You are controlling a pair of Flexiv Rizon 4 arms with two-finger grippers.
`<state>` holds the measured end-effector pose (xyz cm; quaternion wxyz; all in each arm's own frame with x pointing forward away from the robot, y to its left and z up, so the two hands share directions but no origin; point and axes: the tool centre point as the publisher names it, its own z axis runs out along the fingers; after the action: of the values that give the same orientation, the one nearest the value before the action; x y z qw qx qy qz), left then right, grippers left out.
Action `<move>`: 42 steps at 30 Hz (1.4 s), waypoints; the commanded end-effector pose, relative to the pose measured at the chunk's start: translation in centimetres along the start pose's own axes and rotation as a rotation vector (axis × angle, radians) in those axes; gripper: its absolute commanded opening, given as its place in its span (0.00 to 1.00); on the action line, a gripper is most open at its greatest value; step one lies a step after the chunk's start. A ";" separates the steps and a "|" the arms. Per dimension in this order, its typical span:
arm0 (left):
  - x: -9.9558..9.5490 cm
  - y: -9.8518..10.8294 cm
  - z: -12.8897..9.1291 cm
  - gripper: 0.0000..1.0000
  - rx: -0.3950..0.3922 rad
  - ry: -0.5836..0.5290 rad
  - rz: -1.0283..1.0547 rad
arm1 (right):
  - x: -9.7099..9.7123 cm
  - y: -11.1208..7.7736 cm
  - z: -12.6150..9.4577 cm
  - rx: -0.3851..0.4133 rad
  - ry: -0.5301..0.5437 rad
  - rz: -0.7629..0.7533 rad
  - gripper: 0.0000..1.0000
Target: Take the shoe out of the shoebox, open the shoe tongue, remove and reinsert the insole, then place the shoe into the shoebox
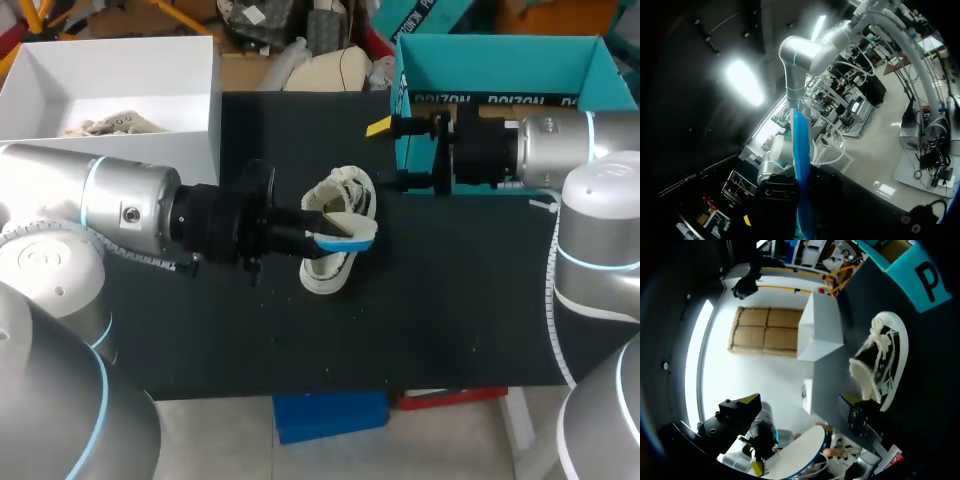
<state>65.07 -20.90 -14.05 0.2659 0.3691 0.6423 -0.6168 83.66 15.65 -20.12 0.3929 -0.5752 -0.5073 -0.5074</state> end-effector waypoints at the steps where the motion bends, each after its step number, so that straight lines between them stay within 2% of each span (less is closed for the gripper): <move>1: 1.3 -0.3 -0.1 0.00 -0.007 -0.108 0.206 | -0.1 -0.1 0.2 -0.004 0.001 0.000 1.00; 3: 2.2 0.1 -0.4 0.00 0.002 -0.135 0.290 | -0.1 -0.1 0.2 -0.004 0.001 0.000 1.00; 8: 4.1 2.6 -1.1 0.00 -0.004 -0.187 0.444 | -0.1 -0.1 0.2 -0.004 0.001 0.000 1.00; 14: 5.8 6.0 -1.5 0.00 -0.111 -0.202 0.694 | -0.1 -0.1 0.2 -0.004 0.001 0.000 1.00; 17: 6.3 6.9 -1.4 0.00 -0.127 -0.154 0.803 | -0.1 -0.1 0.2 -0.004 0.001 0.000 1.00; 34: 6.3 6.9 -1.4 0.00 -0.127 -0.154 0.803 | -0.1 -0.1 0.2 -0.004 0.001 0.000 1.00; 37: 7.0 6.7 -0.8 0.00 -0.130 -0.134 0.869 | -0.1 -0.1 0.2 -0.004 0.001 0.000 1.00; 38: 7.1 6.7 -0.7 0.00 -0.114 -0.155 0.852 | -0.1 -0.1 0.2 -0.004 0.001 0.000 1.00; 42: 7.1 8.0 -0.9 0.00 -0.133 -0.124 0.866 | -0.1 -0.1 0.2 -0.004 0.001 0.000 1.00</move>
<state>66.89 -18.97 -24.20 0.5614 0.5453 0.4511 -0.4290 83.63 15.68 -20.14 0.3924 -0.5752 -0.5071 -0.5080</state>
